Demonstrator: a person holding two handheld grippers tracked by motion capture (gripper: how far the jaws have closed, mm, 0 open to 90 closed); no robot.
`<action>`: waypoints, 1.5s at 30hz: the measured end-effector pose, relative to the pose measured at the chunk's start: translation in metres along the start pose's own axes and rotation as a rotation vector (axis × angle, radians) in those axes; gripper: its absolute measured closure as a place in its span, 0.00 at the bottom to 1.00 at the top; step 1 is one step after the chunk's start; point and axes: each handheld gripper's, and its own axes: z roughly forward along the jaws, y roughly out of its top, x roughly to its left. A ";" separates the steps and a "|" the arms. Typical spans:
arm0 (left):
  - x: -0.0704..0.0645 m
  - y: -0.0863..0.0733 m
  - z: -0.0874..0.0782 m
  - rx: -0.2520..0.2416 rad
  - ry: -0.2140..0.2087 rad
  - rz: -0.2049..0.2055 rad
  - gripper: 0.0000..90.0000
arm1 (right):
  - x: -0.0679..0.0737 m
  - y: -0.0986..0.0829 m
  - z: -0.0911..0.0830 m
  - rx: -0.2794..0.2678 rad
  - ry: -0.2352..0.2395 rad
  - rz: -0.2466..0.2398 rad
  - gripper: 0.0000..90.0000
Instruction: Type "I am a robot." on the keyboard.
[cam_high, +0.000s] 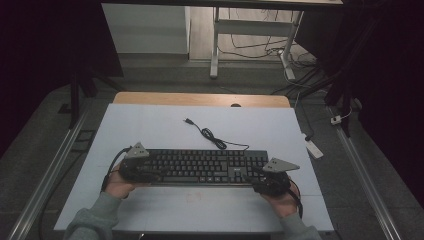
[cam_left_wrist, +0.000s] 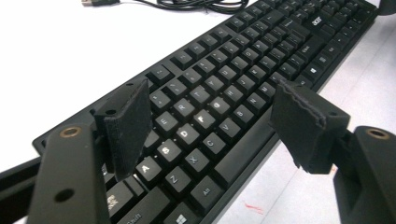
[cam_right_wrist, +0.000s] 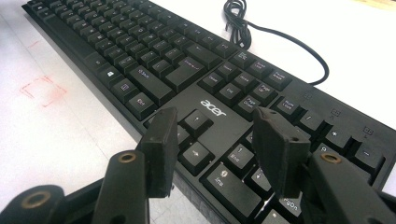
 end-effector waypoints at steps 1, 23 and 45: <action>-0.001 0.000 0.000 0.001 -0.002 0.005 0.34 | 0.000 0.000 0.000 0.000 0.000 0.000 0.57; -0.023 0.007 0.009 -0.006 -0.059 0.075 0.85 | 0.000 0.000 0.001 0.000 0.001 0.001 0.57; -0.044 0.006 0.042 0.086 -0.112 0.130 0.99 | 0.000 0.000 0.001 0.005 -0.002 -0.002 0.57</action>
